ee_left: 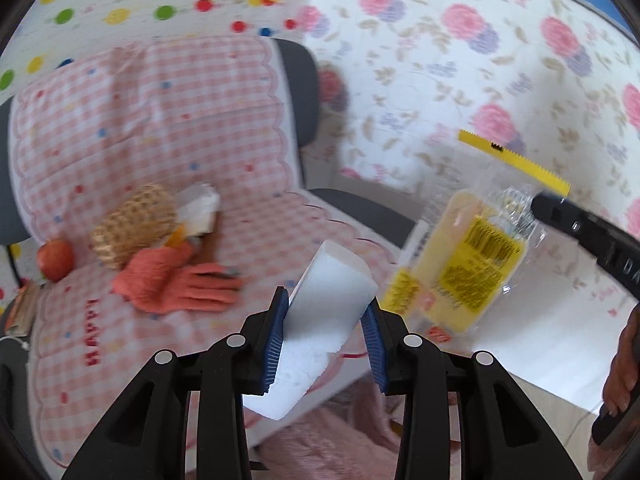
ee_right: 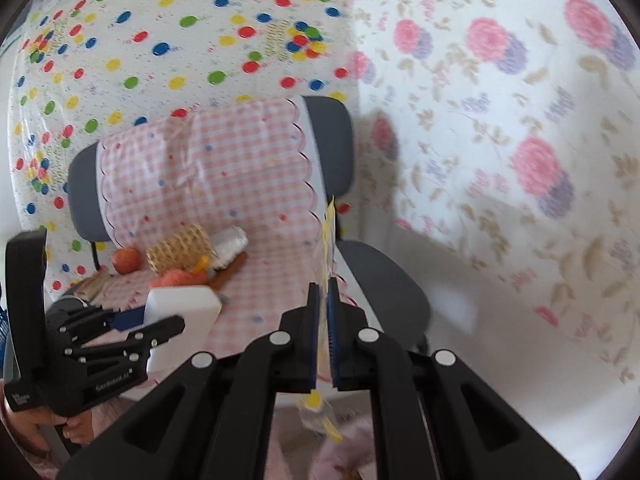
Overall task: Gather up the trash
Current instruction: 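Carry the white sponge and snack bag over the bin and open both tools, then move both open tools back to the chair seat, then grasp the yellow cloth with the right tool while left grasps the orange knit glove, then carry the glove and yellow cloth over the bin and open both tools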
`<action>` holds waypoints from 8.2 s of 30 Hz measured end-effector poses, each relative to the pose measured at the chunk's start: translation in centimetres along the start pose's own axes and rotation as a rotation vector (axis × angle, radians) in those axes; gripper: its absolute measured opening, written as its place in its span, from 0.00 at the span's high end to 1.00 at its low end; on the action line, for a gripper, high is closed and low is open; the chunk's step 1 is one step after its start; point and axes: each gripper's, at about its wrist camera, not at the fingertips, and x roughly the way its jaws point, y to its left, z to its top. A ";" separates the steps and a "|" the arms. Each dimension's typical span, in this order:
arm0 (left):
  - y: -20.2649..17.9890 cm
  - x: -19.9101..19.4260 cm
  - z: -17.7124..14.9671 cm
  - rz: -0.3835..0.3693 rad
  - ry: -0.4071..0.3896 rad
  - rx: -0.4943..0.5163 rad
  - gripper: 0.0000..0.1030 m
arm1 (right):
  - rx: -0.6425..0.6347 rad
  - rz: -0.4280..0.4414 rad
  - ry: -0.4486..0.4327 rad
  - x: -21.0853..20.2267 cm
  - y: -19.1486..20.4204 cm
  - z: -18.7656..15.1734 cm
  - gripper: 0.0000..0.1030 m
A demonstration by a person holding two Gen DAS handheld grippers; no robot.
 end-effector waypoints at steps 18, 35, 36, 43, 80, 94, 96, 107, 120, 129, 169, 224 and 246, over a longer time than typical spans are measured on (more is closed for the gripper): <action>-9.4 3.2 -4.3 -0.267 0.078 0.127 0.64 | 0.084 -0.158 0.136 -4.0 -6.7 -8.2 0.96; -12.8 10.5 -7.4 -0.328 0.233 0.156 0.49 | 0.139 -0.179 0.245 0.4 -9.7 -12.8 0.91; -12.8 10.9 -7.5 -0.328 0.241 0.156 0.46 | 0.145 -0.182 0.250 0.7 -9.9 -12.9 0.87; -11.3 10.8 -6.9 -0.286 0.240 0.131 0.42 | 0.160 -0.186 0.257 0.9 -10.3 -13.1 0.57; 15.2 -2.9 -4.3 0.390 0.080 -0.234 0.14 | -0.131 0.266 0.192 10.6 8.9 -2.6 0.53; 21.3 -2.2 -3.0 0.470 0.105 -0.314 0.14 | -0.177 0.347 0.261 17.3 14.8 -0.8 0.43; 21.9 -1.8 -2.5 0.480 0.104 -0.315 0.14 | -0.178 0.341 0.254 18.4 15.6 -0.3 0.48; 25.4 2.5 -0.5 0.478 0.135 -0.328 0.14 | -0.134 0.358 0.322 26.7 18.4 2.8 0.74; 24.7 2.9 -1.2 0.436 0.160 -0.304 0.14 | -0.049 0.370 0.368 31.0 18.6 3.7 0.98; 20.7 4.3 0.1 0.332 0.149 -0.210 0.14 | -0.063 0.316 0.190 21.9 12.5 4.8 0.99; 16.6 -5.0 3.2 0.220 -0.095 -0.243 0.84 | 0.022 0.338 0.130 13.2 7.9 1.7 0.99; -9.9 8.1 -6.2 -0.301 0.142 0.099 0.45 | 0.225 -0.151 0.287 1.2 -10.5 -14.1 0.67; -2.5 4.0 -4.4 -0.095 0.097 0.021 0.34 | 0.087 -0.070 0.212 2.8 -5.1 -9.3 0.67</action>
